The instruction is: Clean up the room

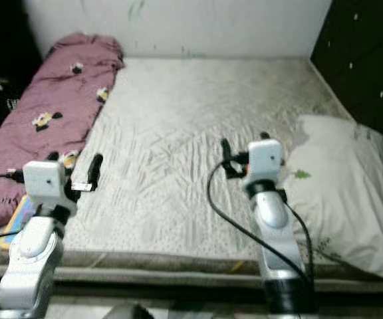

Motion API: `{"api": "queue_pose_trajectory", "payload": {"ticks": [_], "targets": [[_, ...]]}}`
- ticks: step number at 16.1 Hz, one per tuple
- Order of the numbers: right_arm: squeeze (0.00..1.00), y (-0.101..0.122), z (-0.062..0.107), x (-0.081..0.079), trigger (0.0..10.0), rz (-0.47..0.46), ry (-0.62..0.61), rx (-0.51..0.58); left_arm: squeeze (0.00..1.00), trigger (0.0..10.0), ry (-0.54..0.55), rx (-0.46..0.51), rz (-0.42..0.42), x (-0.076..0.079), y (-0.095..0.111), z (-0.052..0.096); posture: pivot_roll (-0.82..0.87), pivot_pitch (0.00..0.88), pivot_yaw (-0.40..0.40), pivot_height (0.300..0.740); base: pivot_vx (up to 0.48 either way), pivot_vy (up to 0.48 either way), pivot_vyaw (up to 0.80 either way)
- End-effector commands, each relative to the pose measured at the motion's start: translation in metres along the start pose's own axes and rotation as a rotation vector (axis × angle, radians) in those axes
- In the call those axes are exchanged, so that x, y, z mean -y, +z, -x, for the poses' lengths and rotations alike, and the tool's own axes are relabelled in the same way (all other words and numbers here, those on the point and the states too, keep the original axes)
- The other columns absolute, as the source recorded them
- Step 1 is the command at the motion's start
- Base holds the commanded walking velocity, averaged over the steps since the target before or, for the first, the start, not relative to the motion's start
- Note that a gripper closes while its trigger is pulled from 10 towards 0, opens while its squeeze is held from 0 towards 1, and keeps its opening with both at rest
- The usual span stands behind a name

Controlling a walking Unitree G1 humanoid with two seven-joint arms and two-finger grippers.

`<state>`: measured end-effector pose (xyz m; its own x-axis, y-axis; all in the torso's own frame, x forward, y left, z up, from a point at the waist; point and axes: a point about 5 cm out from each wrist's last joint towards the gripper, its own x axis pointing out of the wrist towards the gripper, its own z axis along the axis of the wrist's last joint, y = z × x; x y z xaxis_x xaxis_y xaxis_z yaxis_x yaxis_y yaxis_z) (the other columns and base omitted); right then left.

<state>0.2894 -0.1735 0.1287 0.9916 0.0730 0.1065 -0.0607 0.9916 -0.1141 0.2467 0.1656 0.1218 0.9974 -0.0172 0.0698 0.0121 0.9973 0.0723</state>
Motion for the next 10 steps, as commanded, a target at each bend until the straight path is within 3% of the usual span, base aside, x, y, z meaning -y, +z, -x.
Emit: {"api": "queue_pose_trajectory", "payload": {"ticks": [1,6,8,10], "targets": [[0.0,0.0,0.001,0.003,10.0,-0.012,-0.02,0.007,0.0,10.0,0.023,-0.033,-0.013,-0.003,-0.004,0.004,-0.05,0.0,0.033,0.74,0.0,0.0,0.0],[0.0,-0.001,0.004,0.001,10.0,-0.034,-0.085,0.023,0.0,10.0,-0.05,-0.062,-0.004,0.01,-0.011,-0.002,-0.09,0.0,0.103,0.74,0.0,0.0,0.0],[0.0,0.0,0.001,-0.002,10.0,-0.026,-0.043,0.022,0.0,10.0,-0.027,-0.061,0.001,0.01,-0.011,-0.001,-0.06,0.0,0.058,0.74,0.0,0.0,0.0],[0.0,0.0,-0.011,-0.01,10.0,-0.021,0.035,0.017,0.0,10.0,0.042,-0.072,0.008,0.006,-0.015,0.01,-0.01,0.0,-0.019,0.74,0.0,0.0,0.0]]}}
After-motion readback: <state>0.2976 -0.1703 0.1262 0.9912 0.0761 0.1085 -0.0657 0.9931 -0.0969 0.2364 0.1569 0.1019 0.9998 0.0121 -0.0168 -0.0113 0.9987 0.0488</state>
